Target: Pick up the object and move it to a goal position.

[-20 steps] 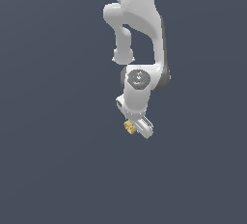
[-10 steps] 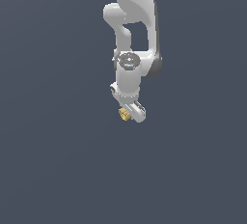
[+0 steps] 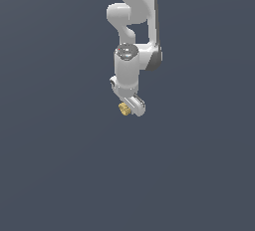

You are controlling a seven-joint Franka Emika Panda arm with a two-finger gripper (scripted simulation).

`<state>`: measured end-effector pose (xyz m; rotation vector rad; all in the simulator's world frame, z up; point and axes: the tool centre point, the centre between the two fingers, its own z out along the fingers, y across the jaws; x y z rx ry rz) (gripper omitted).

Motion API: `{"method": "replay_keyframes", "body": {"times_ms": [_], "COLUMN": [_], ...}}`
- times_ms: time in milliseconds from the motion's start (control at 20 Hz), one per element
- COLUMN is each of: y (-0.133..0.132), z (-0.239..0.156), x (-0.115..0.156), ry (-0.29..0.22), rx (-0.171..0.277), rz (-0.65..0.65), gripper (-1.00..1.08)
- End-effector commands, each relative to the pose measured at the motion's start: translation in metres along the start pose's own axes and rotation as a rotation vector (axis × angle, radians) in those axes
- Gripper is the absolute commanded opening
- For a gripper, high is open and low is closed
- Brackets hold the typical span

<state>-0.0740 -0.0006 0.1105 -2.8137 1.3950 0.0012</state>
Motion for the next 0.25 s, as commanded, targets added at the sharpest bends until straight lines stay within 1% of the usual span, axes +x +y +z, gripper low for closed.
{"method": "replay_keyframes", "body": {"times_ms": [0,200], "y": [0.0061,0.0093], "z": [-0.0023,-0.0035], "x": [-0.0013,-0.0018], "ry": [0.001,0.001], "rx": [0.0,0.0], "rz": [0.0,0.0], "gripper": [-1.0,-1.0]}}
